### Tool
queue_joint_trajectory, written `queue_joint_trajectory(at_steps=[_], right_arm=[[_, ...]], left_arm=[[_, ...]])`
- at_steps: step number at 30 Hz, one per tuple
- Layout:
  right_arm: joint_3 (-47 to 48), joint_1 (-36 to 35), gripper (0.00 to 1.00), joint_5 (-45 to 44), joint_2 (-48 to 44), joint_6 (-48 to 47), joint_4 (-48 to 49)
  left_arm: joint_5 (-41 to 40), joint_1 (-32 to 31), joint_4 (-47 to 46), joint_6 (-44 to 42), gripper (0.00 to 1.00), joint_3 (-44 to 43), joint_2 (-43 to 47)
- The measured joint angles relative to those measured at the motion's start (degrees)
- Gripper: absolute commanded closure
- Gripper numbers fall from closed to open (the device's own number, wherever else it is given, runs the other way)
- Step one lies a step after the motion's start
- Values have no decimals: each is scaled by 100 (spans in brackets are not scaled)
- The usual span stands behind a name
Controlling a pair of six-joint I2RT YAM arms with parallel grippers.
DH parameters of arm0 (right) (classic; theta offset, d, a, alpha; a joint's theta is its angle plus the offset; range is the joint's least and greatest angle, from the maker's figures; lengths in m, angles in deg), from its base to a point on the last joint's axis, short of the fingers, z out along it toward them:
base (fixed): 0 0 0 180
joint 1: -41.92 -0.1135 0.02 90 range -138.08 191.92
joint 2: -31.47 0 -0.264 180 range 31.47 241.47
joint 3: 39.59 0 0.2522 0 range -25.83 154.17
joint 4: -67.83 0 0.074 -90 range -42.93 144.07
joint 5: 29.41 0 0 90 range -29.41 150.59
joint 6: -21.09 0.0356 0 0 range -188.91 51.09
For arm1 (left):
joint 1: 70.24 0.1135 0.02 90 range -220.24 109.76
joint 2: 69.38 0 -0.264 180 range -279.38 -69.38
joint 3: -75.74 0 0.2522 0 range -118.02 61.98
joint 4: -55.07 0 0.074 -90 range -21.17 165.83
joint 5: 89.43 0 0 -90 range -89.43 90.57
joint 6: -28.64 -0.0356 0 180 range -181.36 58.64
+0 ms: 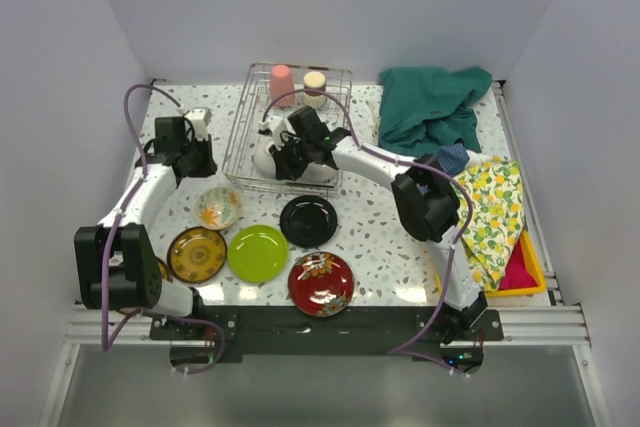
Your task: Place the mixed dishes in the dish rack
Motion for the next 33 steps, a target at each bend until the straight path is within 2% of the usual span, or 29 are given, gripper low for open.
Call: queue_joint_trajectory(at_steps=[9,14,17,18,20,23,26,28,33], right_arm=[[1163,-15,100,-745,745,-525,-190],[1464,-11,100,-1010,938,-719,-177],[1464,-24,100,-1082,938,-756,-129],[1462,-28,100,-1123,938,-756,-116],[1419,-28,100,-1187,925,-756,-26],[1185,-31,100,-1322,826,-756,120],[1032,-13,91,-1447,723,-758,140],[903,0,80,-1443,590,-745,127],[450,22,67,-1423,-144,-660,-22]], left_arm=[[-20,-81,98,-52,100,2,-15],[-68,-85,109,-72,100,13,-2],[-114,-85,149,-94,83,13,44],[-122,-85,168,-111,70,13,66],[-188,-85,245,-127,57,13,142],[-267,-83,354,-262,45,11,238],[-293,-83,511,-472,39,-7,284],[-310,-81,643,-671,39,-33,284],[-374,-4,1134,-1095,38,-195,251]])
